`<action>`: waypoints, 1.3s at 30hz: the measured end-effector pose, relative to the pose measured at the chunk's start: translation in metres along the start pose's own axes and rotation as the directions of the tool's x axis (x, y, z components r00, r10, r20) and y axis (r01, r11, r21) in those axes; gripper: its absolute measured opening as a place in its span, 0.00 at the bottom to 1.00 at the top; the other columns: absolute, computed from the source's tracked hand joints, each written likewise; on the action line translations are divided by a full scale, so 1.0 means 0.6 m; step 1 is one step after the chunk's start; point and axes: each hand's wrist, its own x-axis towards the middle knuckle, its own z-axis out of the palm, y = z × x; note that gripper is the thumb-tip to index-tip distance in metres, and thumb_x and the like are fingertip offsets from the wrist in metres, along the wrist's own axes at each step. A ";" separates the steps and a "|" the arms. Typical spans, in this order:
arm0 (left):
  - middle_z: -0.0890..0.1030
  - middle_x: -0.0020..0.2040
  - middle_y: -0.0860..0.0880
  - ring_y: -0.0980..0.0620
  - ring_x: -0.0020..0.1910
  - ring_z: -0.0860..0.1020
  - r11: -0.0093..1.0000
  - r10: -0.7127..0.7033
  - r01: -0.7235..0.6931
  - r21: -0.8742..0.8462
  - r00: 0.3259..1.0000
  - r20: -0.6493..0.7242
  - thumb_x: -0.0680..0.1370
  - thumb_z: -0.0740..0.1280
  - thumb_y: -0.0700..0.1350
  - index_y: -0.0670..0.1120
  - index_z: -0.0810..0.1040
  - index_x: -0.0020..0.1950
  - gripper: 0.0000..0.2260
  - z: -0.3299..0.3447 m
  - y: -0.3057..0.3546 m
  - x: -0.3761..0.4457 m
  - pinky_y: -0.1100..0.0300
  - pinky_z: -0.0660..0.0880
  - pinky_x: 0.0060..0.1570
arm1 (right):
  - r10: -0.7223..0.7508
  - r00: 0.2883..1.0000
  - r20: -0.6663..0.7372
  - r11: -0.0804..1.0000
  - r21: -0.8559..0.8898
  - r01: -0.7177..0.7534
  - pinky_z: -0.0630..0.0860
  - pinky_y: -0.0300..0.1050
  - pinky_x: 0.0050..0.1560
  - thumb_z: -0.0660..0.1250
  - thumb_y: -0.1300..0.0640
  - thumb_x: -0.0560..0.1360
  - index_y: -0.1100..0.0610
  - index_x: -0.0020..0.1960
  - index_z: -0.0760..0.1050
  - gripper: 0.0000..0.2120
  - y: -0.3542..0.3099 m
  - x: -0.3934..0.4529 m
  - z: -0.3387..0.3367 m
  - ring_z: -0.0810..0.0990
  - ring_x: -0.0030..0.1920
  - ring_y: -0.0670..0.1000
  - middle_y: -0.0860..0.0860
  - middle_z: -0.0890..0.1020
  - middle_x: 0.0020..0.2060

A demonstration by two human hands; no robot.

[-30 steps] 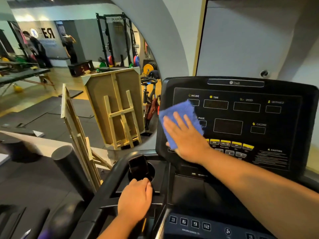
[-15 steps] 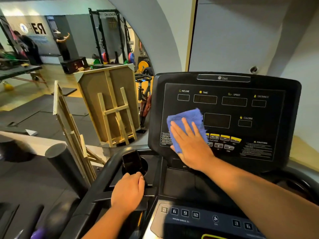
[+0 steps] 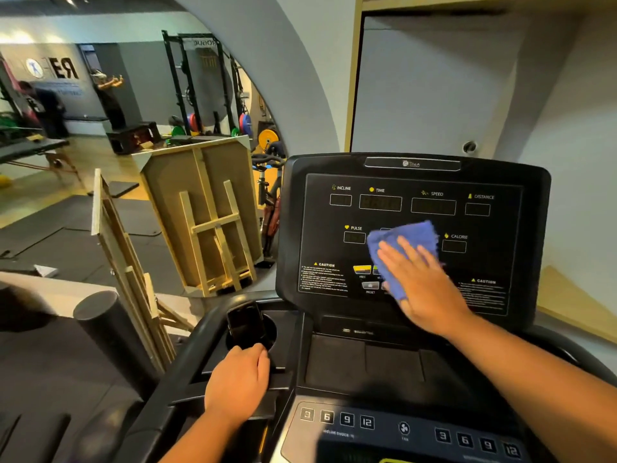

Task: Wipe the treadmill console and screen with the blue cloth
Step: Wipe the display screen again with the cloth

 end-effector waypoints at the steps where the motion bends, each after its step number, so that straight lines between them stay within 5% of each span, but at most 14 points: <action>1: 0.74 0.35 0.54 0.58 0.35 0.73 1.000 -0.003 0.003 0.003 1.000 -0.001 0.82 0.48 0.56 0.56 0.70 0.41 0.15 -0.002 0.001 0.000 0.57 0.74 0.35 | 0.141 0.988 -0.064 0.990 0.009 -0.141 0.52 0.58 0.78 0.50 0.41 0.82 0.53 0.81 0.54 0.31 0.013 0.033 -0.016 0.51 0.80 0.55 0.52 0.60 0.80; 3: 0.73 0.35 0.54 0.58 0.35 0.73 1.000 -0.013 0.013 0.005 1.000 -0.002 0.82 0.48 0.56 0.56 0.70 0.42 0.15 -0.001 0.001 0.001 0.57 0.73 0.35 | 0.358 0.922 -0.145 0.934 0.057 -0.354 0.49 0.61 0.78 0.48 0.41 0.82 0.56 0.81 0.52 0.32 0.017 0.102 -0.040 0.48 0.80 0.59 0.54 0.56 0.81; 5: 0.74 0.36 0.55 0.58 0.35 0.74 1.000 -0.021 0.021 0.002 1.000 -0.001 0.82 0.48 0.56 0.56 0.70 0.42 0.15 -0.002 0.001 0.001 0.58 0.74 0.35 | 0.404 0.898 -0.176 0.915 0.049 -0.401 0.45 0.62 0.77 0.49 0.40 0.82 0.58 0.81 0.50 0.33 -0.009 0.144 -0.036 0.46 0.80 0.62 0.55 0.53 0.81; 9: 0.74 0.35 0.54 0.58 0.34 0.74 1.000 -0.026 0.026 0.017 1.000 0.010 0.82 0.49 0.56 0.56 0.70 0.41 0.15 -0.001 0.001 0.002 0.59 0.73 0.33 | -0.001 0.997 -0.078 0.996 -0.085 -0.006 0.44 0.62 0.78 0.56 0.42 0.82 0.57 0.81 0.50 0.34 -0.069 0.094 0.024 0.44 0.80 0.61 0.53 0.52 0.81; 14: 0.74 0.35 0.54 0.58 0.34 0.74 1.000 -0.025 0.025 0.005 1.000 0.016 0.83 0.51 0.54 0.56 0.69 0.40 0.14 -0.009 0.009 -0.002 0.61 0.71 0.32 | -0.249 0.964 0.089 0.962 -0.090 0.257 0.42 0.55 0.78 0.61 0.48 0.80 0.51 0.82 0.47 0.36 -0.034 -0.028 0.060 0.43 0.81 0.54 0.49 0.50 0.81; 16: 0.74 0.36 0.54 0.58 0.33 0.75 0.999 -0.033 0.033 -0.004 0.999 0.009 0.83 0.51 0.55 0.56 0.71 0.42 0.14 -0.014 0.013 -0.003 0.61 0.73 0.33 | -0.200 0.979 0.044 0.971 -0.127 0.204 0.48 0.57 0.78 0.62 0.48 0.80 0.51 0.82 0.49 0.35 0.007 -0.037 0.045 0.46 0.81 0.54 0.48 0.52 0.81; 19: 0.74 0.37 0.55 0.58 0.34 0.75 0.999 -0.043 0.043 -0.020 0.999 0.007 0.83 0.52 0.55 0.56 0.73 0.43 0.14 -0.020 0.019 -0.004 0.61 0.74 0.35 | 0.049 0.996 -0.080 0.988 -0.139 -0.060 0.55 0.63 0.76 0.59 0.46 0.80 0.52 0.81 0.50 0.34 0.049 0.016 0.001 0.50 0.80 0.58 0.51 0.56 0.81; 22: 0.73 0.37 0.56 0.58 0.34 0.75 0.998 -0.051 0.051 -0.027 0.999 0.006 0.83 0.52 0.55 0.57 0.73 0.44 0.13 -0.023 0.024 -0.004 0.64 0.71 0.34 | 0.335 0.924 -0.184 0.938 -0.026 -0.345 0.49 0.65 0.77 0.50 0.42 0.83 0.56 0.81 0.51 0.32 0.030 0.115 -0.035 0.49 0.80 0.61 0.54 0.55 0.81; 24: 0.74 0.37 0.55 0.58 0.35 0.75 0.998 -0.051 0.051 -0.023 0.999 0.006 0.83 0.52 0.54 0.56 0.72 0.44 0.13 -0.021 0.021 -0.003 0.63 0.71 0.34 | 0.356 0.912 -0.202 0.931 -0.004 -0.364 0.45 0.64 0.77 0.50 0.40 0.83 0.58 0.81 0.51 0.33 -0.005 0.162 -0.035 0.47 0.80 0.63 0.55 0.53 0.81; 28: 0.74 0.37 0.54 0.58 0.36 0.75 0.999 -0.051 0.051 -0.008 0.999 -0.006 0.83 0.51 0.54 0.56 0.72 0.43 0.13 -0.013 0.016 -0.003 0.56 0.77 0.38 | -0.037 0.994 -0.107 0.993 -0.112 0.025 0.46 0.63 0.78 0.57 0.40 0.82 0.56 0.81 0.51 0.35 -0.062 0.145 0.005 0.45 0.80 0.61 0.53 0.52 0.81; 32: 0.74 0.37 0.55 0.59 0.35 0.75 0.998 -0.060 0.060 -0.006 0.998 -0.002 0.83 0.52 0.55 0.57 0.73 0.44 0.13 -0.017 0.023 -0.005 0.61 0.75 0.37 | -0.317 0.946 0.071 0.935 -0.145 0.324 0.44 0.59 0.79 0.59 0.43 0.81 0.52 0.82 0.47 0.36 -0.016 0.053 0.026 0.42 0.81 0.56 0.49 0.48 0.82; 36: 0.74 0.37 0.54 0.59 0.37 0.74 0.998 -0.051 0.052 -0.021 0.999 0.013 0.83 0.51 0.54 0.58 0.72 0.43 0.13 -0.029 0.029 -0.003 0.65 0.69 0.35 | -0.173 0.985 -0.021 0.971 -0.169 0.167 0.52 0.60 0.78 0.58 0.44 0.82 0.52 0.82 0.50 0.33 0.048 0.006 0.012 0.48 0.81 0.56 0.50 0.54 0.81; 39: 0.74 0.37 0.55 0.59 0.37 0.74 0.999 -0.046 0.046 -0.010 0.999 0.012 0.83 0.52 0.54 0.57 0.72 0.44 0.13 -0.031 0.031 -0.002 0.65 0.67 0.34 | 0.163 0.976 -0.147 0.977 -0.112 -0.180 0.54 0.64 0.76 0.51 0.41 0.82 0.56 0.81 0.52 0.33 0.025 0.088 -0.021 0.50 0.80 0.60 0.54 0.57 0.80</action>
